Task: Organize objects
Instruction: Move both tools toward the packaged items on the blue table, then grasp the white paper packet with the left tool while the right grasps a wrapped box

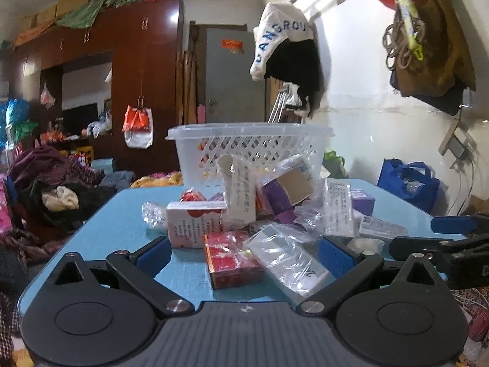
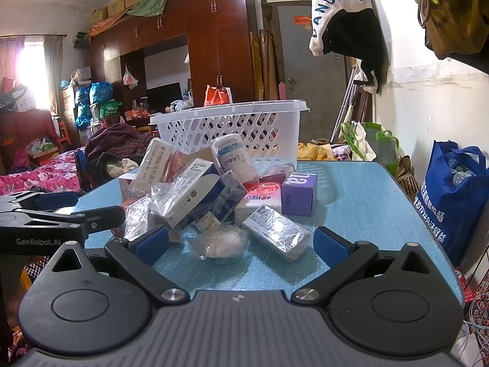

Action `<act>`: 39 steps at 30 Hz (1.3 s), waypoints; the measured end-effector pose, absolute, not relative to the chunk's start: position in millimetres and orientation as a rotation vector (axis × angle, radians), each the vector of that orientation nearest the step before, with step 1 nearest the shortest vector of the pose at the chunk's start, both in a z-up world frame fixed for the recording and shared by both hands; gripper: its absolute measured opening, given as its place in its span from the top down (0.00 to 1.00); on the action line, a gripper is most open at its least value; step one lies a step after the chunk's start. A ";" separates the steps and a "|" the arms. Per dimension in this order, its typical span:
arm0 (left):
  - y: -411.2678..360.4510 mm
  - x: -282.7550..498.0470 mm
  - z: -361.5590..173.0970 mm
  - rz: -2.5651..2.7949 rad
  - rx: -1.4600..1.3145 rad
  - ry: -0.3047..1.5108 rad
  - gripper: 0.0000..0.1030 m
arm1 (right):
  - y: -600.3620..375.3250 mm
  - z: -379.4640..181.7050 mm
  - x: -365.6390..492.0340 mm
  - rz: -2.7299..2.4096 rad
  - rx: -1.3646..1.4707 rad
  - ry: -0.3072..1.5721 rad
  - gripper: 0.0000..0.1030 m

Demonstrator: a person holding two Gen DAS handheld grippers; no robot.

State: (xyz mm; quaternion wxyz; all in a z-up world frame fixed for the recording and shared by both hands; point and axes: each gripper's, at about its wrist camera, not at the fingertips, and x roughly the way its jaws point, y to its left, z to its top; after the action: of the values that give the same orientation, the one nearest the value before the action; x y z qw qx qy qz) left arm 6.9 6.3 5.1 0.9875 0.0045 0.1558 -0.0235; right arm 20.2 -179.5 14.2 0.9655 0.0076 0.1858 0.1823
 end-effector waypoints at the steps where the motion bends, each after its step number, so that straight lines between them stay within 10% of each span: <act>1: 5.3 5.8 5.5 -0.051 0.014 0.306 0.00 | -179.5 14.2 19.9 0.369 0.016 0.376 0.00; 39: 0.9 0.9 1.4 -0.042 0.072 0.264 0.01 | -182.2 13.0 22.0 0.424 0.024 0.369 0.00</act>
State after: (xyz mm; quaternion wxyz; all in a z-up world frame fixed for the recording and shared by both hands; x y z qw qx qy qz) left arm 0.9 0.9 1.4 0.9904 0.0358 0.1316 -0.0209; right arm 22.0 -182.2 13.0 0.9607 0.0118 0.1820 0.2091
